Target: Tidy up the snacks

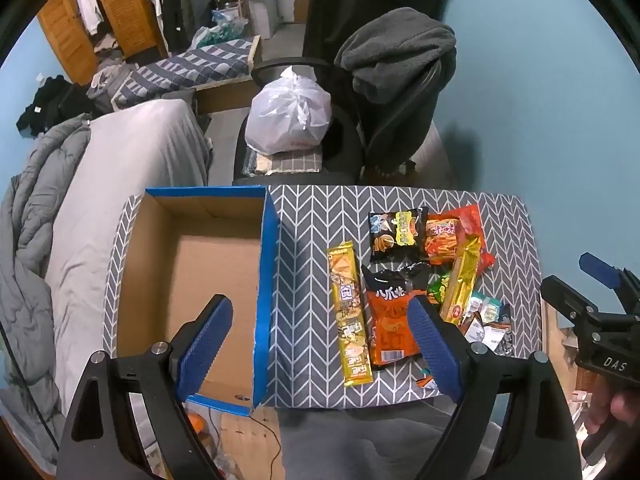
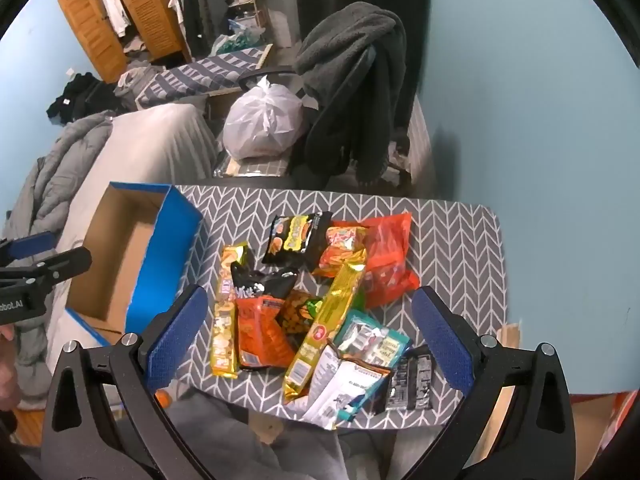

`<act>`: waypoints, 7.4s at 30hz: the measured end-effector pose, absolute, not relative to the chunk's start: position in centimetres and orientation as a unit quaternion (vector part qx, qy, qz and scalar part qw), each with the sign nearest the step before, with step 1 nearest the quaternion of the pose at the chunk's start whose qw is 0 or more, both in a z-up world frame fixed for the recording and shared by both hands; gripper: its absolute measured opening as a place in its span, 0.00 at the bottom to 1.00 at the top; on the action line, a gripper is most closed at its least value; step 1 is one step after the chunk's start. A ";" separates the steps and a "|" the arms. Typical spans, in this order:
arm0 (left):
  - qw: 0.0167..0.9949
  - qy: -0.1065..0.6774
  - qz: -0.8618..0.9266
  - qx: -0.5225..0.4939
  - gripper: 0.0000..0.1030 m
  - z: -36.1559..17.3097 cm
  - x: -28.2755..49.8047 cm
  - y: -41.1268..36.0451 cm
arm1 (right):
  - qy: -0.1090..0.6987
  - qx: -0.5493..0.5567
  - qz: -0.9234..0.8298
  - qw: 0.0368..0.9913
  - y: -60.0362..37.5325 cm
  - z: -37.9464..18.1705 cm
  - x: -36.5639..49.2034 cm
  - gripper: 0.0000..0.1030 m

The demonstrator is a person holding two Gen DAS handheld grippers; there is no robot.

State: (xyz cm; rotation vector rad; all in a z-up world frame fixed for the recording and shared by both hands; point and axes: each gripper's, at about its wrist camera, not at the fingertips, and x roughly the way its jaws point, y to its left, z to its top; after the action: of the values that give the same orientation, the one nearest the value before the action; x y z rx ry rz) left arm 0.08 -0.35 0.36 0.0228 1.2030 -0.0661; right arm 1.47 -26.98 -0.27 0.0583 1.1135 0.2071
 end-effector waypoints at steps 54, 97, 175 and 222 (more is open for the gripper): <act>0.816 0.577 -0.033 -0.004 0.88 -0.1 -0.4 -0.7 | 0.542 0.037 0.103 0.833 -26.7 -1.3 0.5 0.98; 0.790 0.612 -0.047 0.018 0.88 -5.4 1.4 -1.7 | 0.571 0.079 0.058 0.815 -31.9 -4.4 -0.2 0.98; 0.691 0.720 -0.028 0.058 0.31 -25.5 4.5 -5.1 | 0.637 0.095 0.083 0.760 -33.0 -18.2 0.7 0.35; 0.789 0.614 0.031 0.005 0.31 -6.2 0.4 9.9 | 0.577 0.026 0.306 0.757 -12.3 -6.1 6.4 0.35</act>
State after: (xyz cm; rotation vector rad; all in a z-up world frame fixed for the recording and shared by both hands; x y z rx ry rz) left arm 0.37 9.91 -6.20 0.0116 1.3223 0.0675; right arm 6.39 -12.25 -6.10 0.0576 1.2578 0.6665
